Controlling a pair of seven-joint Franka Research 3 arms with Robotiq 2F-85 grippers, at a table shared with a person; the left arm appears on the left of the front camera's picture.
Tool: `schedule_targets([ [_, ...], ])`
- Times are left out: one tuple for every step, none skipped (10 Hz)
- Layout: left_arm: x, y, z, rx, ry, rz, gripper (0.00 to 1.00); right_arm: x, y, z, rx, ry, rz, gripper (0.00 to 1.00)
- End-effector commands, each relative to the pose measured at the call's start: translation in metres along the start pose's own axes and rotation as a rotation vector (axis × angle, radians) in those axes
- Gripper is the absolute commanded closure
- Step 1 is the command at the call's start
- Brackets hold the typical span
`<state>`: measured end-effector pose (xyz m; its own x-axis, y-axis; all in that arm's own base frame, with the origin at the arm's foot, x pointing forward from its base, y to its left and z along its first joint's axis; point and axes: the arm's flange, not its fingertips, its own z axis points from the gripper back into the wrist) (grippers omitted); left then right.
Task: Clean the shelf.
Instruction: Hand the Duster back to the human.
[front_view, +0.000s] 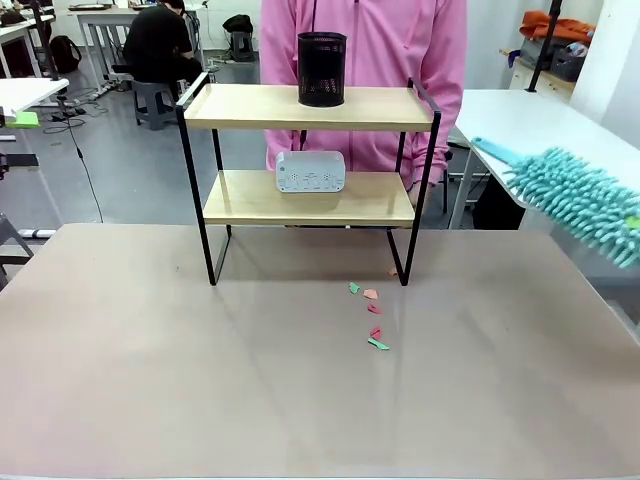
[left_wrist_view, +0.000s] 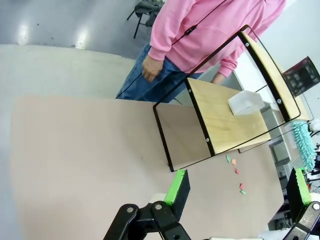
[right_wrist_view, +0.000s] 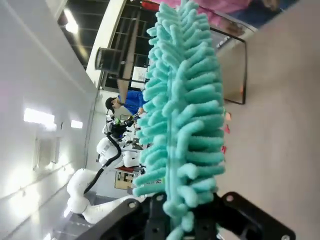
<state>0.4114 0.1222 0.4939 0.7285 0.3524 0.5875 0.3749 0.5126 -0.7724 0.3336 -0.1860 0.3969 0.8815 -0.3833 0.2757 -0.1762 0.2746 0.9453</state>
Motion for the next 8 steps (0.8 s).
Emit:
schedule_targets([
  [-0.004,0.0,0.0,-0.009,0.003,-0.022,0.0,0.007,0.007,-0.003,0.015,-0.015,-0.047,1.0],
  [-0.004,0.0,0.0,-0.009,0.003,-0.022,0.0,0.006,0.007,-0.005,0.012,-0.013,-0.044,1.0],
  [-0.004,0.0,0.0,-0.009,0.003,-0.022,0.0,0.006,0.006,-0.007,0.009,-0.012,-0.046,1.0],
  [-0.004,0.0,0.0,-0.009,0.003,-0.022,0.0,0.005,0.006,-0.008,0.007,-0.011,-0.051,1.0],
  [-0.004,0.0,0.0,-0.009,0.003,-0.022,0.0,0.005,0.006,-0.009,0.01,-0.007,-0.054,1.0],
  [-0.004,0.0,0.0,-0.009,0.003,-0.022,0.0,0.007,0.007,-0.011,0.004,0.0,-0.054,1.0],
  [-0.004,0.0,0.0,-0.009,0.003,-0.022,0.0,0.007,0.008,-0.012,0.003,0.004,-0.054,1.0],
  [-0.004,0.0,0.0,-0.009,0.003,-0.022,0.0,0.007,0.008,-0.013,0.002,0.005,-0.054,1.0],
])
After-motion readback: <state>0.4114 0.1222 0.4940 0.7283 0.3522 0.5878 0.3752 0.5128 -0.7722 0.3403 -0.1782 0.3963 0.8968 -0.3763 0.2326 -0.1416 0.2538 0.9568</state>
